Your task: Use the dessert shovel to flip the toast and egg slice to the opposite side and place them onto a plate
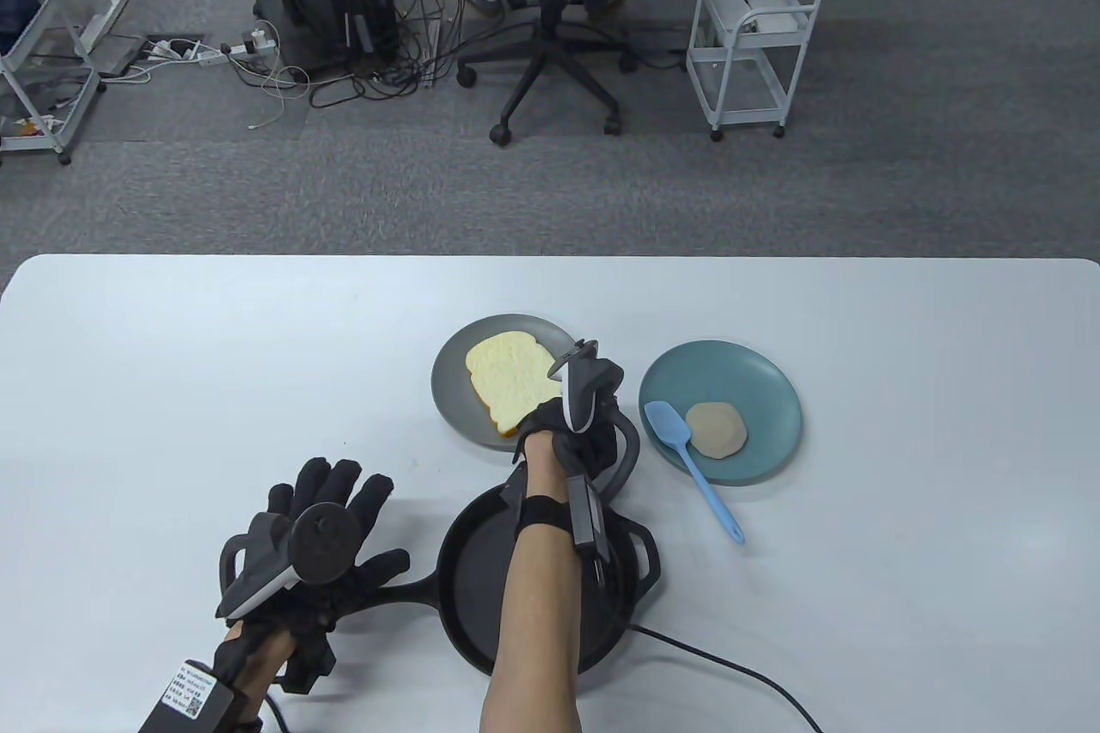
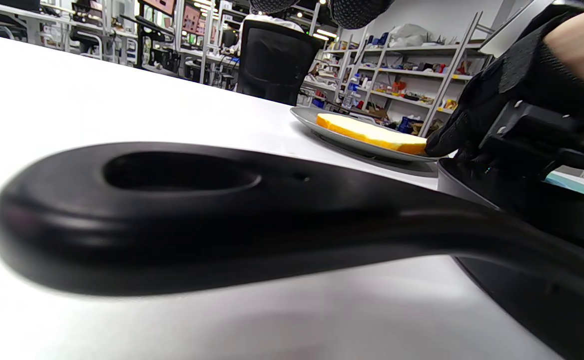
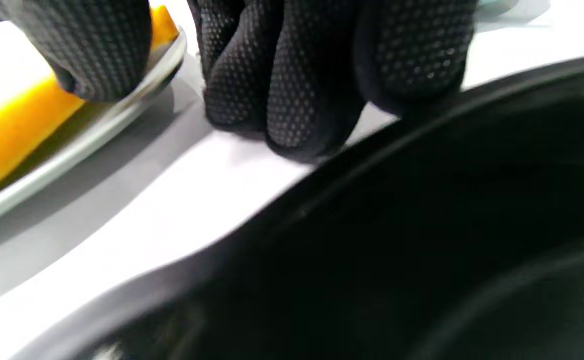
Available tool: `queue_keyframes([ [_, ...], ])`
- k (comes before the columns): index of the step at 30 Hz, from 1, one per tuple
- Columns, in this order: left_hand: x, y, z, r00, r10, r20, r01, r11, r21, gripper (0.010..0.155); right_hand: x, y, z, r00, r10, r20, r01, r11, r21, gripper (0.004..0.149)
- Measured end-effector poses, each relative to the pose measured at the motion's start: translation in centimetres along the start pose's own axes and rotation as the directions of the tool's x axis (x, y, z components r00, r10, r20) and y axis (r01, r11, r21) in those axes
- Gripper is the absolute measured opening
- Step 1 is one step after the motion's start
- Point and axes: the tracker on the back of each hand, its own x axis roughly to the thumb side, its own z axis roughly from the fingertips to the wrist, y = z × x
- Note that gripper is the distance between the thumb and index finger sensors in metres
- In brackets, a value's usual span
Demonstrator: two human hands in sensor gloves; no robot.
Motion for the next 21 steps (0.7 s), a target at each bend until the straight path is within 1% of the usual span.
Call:
queue_keyframes([
  [2, 0.0, 0.0, 0.0, 1.0, -0.001, 0.0, 0.001, 1.0, 0.002, 0.095, -0.1, 0.1, -0.2, 0.998, -0.065, -0.025, 0.065, 0.998, -0.004, 0.06],
  [5, -0.1, 0.1, 0.0, 1.0, 0.023, 0.013, -0.024, 0.998, 0.052, 0.094, -0.4, 0.1, -0.6, 0.988, -0.148, -0.048, 0.151, 0.987, 0.05, 0.055],
  [7, -0.2, 0.1, 0.0, 0.999, 0.033, 0.009, -0.033, 0.998, 0.06, 0.094, -1.1, 0.2, -1.2, 0.968, -0.24, -0.079, 0.249, 0.958, 0.143, 0.052],
  [8, -0.3, 0.1, 0.0, 1.0, 0.031, 0.006, -0.031, 0.998, 0.058, 0.094, -1.5, 0.2, -1.4, 0.951, -0.294, -0.098, 0.307, 0.936, 0.169, 0.051],
  [9, -0.3, 0.1, 0.0, 1.0, 0.025, 0.001, -0.025, 0.998, 0.055, 0.094, -1.9, 0.4, -1.9, 0.93, -0.347, -0.119, 0.366, 0.903, 0.224, 0.051],
  [12, -0.4, 0.0, -0.1, 1.0, 0.027, -0.003, -0.027, 0.999, 0.046, 0.094, -3.0, 0.6, -2.8, 0.87, -0.465, -0.161, 0.492, 0.822, 0.287, 0.049],
  [13, -0.4, -0.1, -0.2, 1.0, 0.024, -0.005, -0.024, 0.999, 0.04, 0.093, -3.5, 0.7, -3.1, 0.836, -0.518, -0.178, 0.548, 0.779, 0.305, 0.048],
  [14, -0.4, -0.1, -0.2, 1.0, 0.022, -0.006, -0.022, 0.999, 0.04, 0.093, -3.9, 0.8, -3.3, 0.821, -0.542, -0.182, 0.57, 0.753, 0.328, 0.048],
  [15, -0.4, -0.1, -0.2, 1.0, 0.019, -0.007, -0.019, 0.999, 0.039, 0.093, -4.1, 0.9, -3.4, 0.819, -0.548, -0.172, 0.571, 0.745, 0.346, 0.048],
  [16, -0.4, -0.2, -0.2, 1.0, 0.013, -0.008, -0.013, 0.999, 0.035, 0.093, -4.3, 1.1, -3.7, 0.817, -0.564, -0.122, 0.562, 0.729, 0.391, 0.047],
  [17, -0.4, -0.2, -0.2, 1.0, 0.011, -0.01, -0.01, 0.999, 0.034, 0.093, -4.6, 1.1, -3.6, 0.808, -0.579, -0.107, 0.563, 0.705, 0.431, 0.046],
  [19, -0.4, -0.2, -0.2, 1.0, 0.014, -0.011, -0.014, 0.999, 0.035, 0.093, -4.8, 1.0, -3.5, 0.752, -0.653, -0.088, 0.617, 0.651, 0.441, 0.045],
  [20, -0.4, -0.2, -0.2, 1.0, 0.018, -0.013, -0.018, 0.999, 0.035, 0.093, -5.1, 0.6, -3.3, 0.736, -0.672, -0.085, 0.625, 0.625, 0.467, 0.045],
  [21, -0.5, -0.2, -0.2, 1.0, 0.019, -0.014, -0.018, 0.999, 0.036, 0.093, -5.3, 0.2, -3.1, 0.727, -0.683, -0.075, 0.629, 0.618, 0.471, 0.044],
])
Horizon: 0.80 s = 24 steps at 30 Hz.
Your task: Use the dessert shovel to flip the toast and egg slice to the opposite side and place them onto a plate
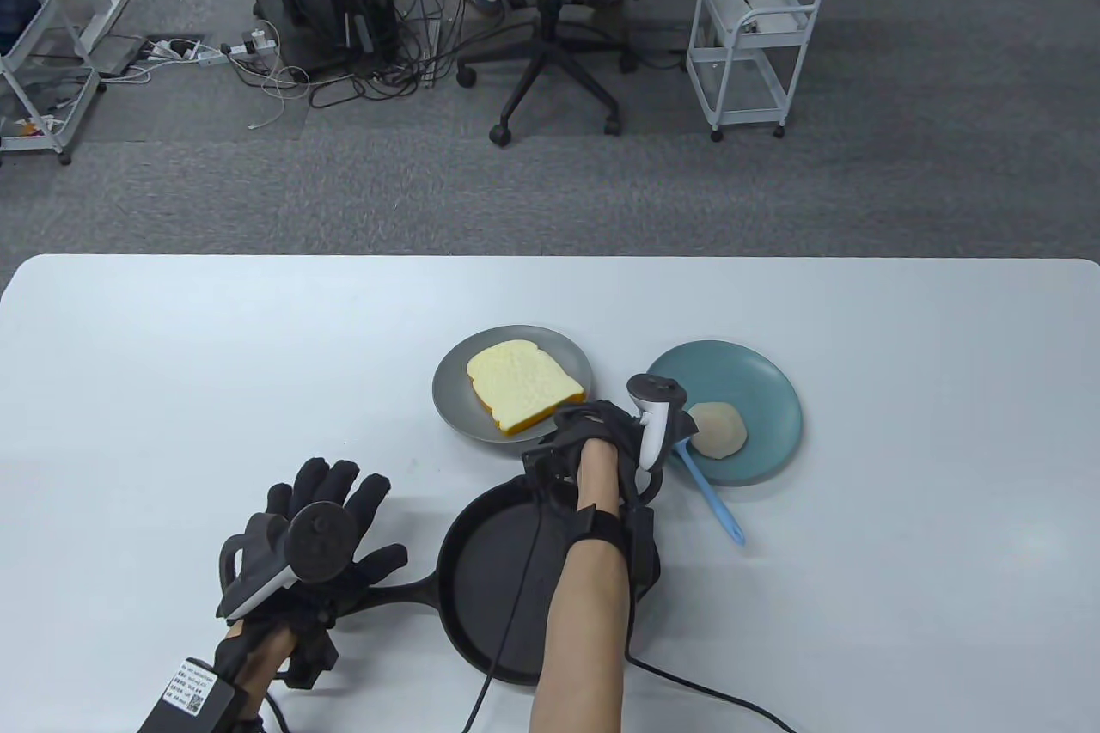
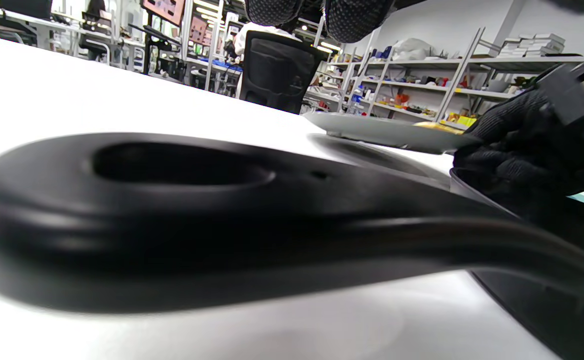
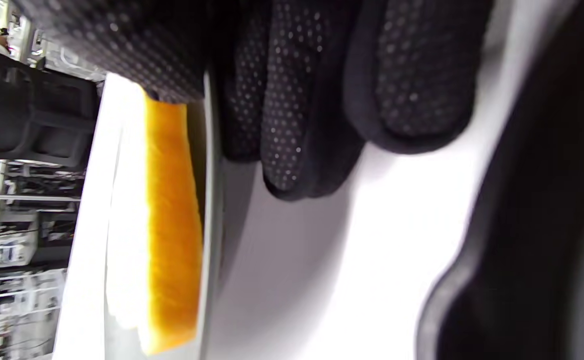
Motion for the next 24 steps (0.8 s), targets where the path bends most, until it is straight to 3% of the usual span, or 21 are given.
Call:
queue_keyframes([
  [7, -0.1, 0.2, 0.1, 1.0, 0.004, -0.01, -0.004, 1.0, 0.008, 0.094, 0.4, -4.3, 5.0, 0.974, 0.02, 0.226, -0.021, 1.0, -0.001, 0.043],
  [14, -0.1, 0.3, 0.1, 1.0, 0.001, -0.007, -0.001, 1.0, 0.015, 0.093, -3.5, -8.4, 10.1, 0.917, 0.123, 0.381, -0.109, 0.992, -0.058, 0.043],
  [19, 0.0, 0.1, 0.0, 1.0, -0.008, -0.007, 0.008, 1.0, 0.009, 0.093, -7.3, -9.3, 11.4, 0.857, 0.205, 0.472, -0.18, 0.979, -0.097, 0.042],
  [24, -0.2, 0.1, -0.1, 1.0, 0.0, -0.008, 0.0, 1.0, -0.002, 0.093, -10.3, -8.6, 11.8, 0.819, 0.23, 0.525, -0.199, 0.973, -0.117, 0.042],
])
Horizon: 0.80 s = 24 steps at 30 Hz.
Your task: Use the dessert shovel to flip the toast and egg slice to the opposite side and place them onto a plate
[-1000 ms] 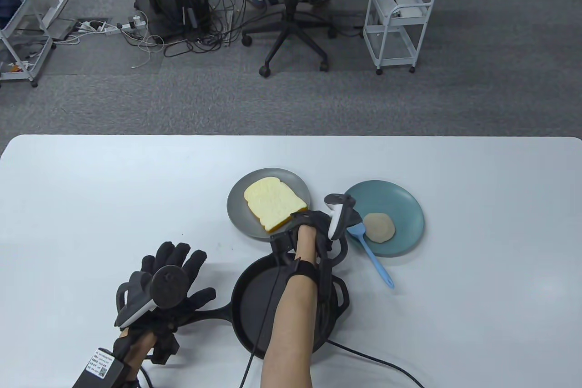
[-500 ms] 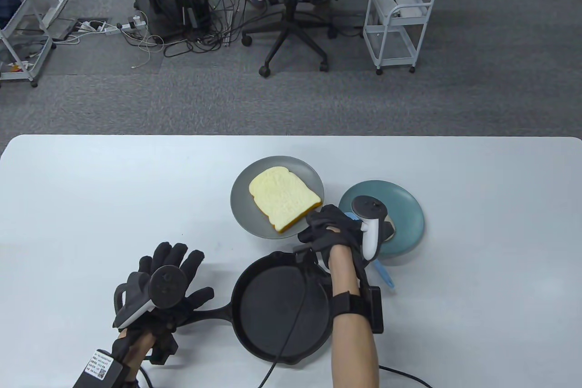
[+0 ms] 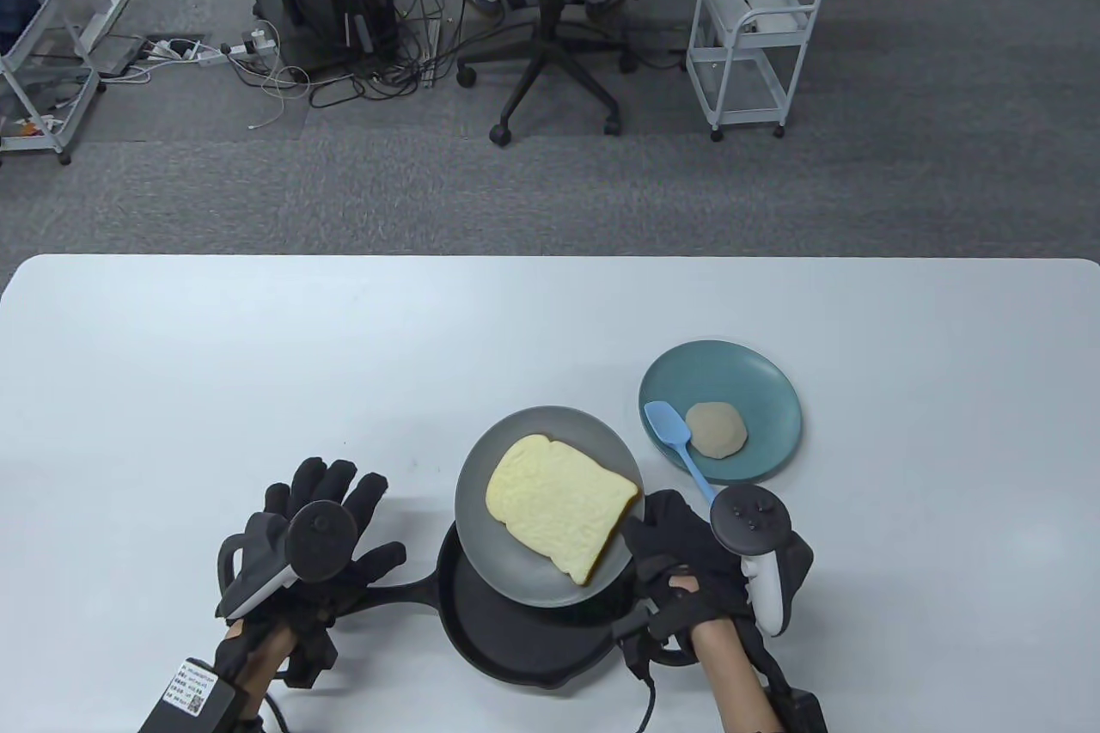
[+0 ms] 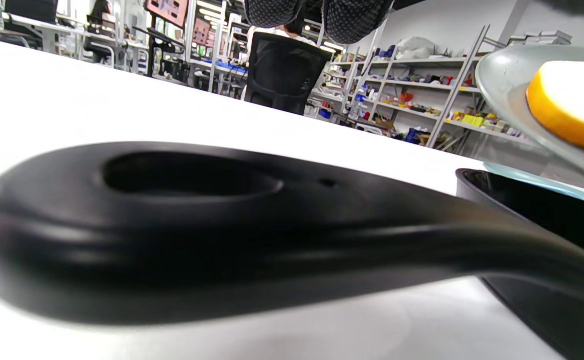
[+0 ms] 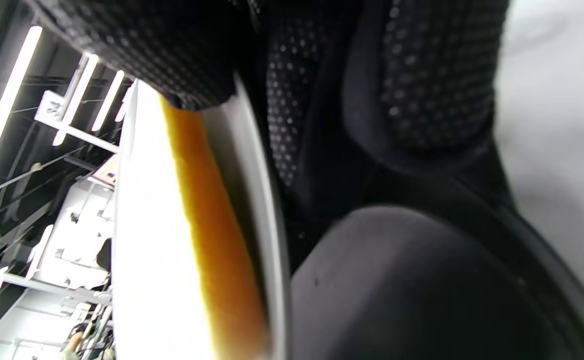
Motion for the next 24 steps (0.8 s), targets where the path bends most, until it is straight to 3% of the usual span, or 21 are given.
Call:
queue_keyframes([
  [4, -0.1, 0.1, 0.1, 1.0, 0.005, -0.01, -0.005, 1.0, 0.01, 0.093, 0.5, 0.1, 0.9, 0.984, 0.133, 0.118, -0.127, 0.99, -0.056, 0.041],
  [8, 0.1, 0.0, 0.1, 1.0, -0.003, -0.006, 0.003, 1.0, 0.02, 0.093, 0.3, 0.6, 1.7, 0.975, 0.158, 0.155, -0.159, 0.987, -0.002, 0.042],
  [14, 0.4, -0.1, 0.1, 1.0, -0.029, 0.003, 0.029, 0.999, 0.021, 0.093, 1.3, 0.9, 2.7, 0.933, 0.215, 0.288, -0.214, 0.976, -0.033, 0.041],
  [24, 0.6, -0.1, 0.2, 0.999, -0.038, 0.004, 0.038, 0.999, 0.013, 0.093, 2.5, 0.2, 4.5, 0.874, 0.303, 0.379, -0.228, 0.946, -0.231, 0.04],
])
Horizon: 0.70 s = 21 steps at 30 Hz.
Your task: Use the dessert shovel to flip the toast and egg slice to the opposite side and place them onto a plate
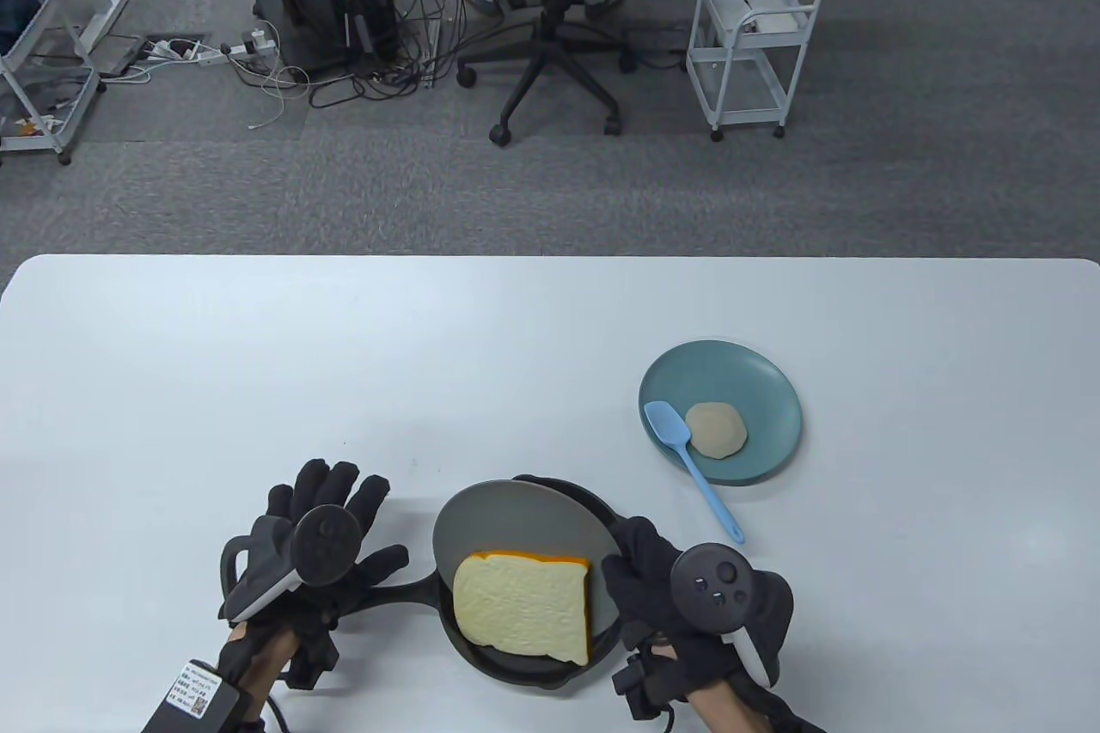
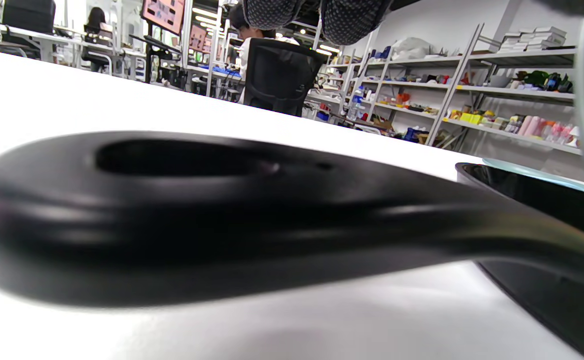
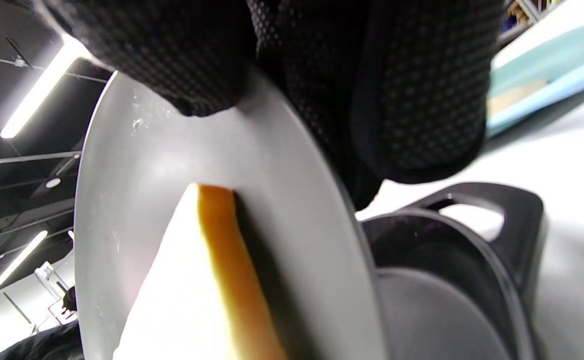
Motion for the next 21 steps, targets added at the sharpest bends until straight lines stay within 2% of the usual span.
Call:
queue_keyframes([
  [6, 0.2, -0.1, 0.0, 1.0, -0.011, 0.004, 0.011, 1.0, -0.011, 0.093, -0.4, -1.2, 0.0, 1.0, 0.0, -0.011, -0.001, 0.995, -0.101, 0.04],
  [21, 0.4, -0.1, 0.0, 1.0, -0.024, 0.002, 0.024, 1.0, -0.017, 0.093, -2.7, -3.9, -0.5, 0.991, -0.062, -0.121, 0.029, 0.967, -0.255, 0.04],
])
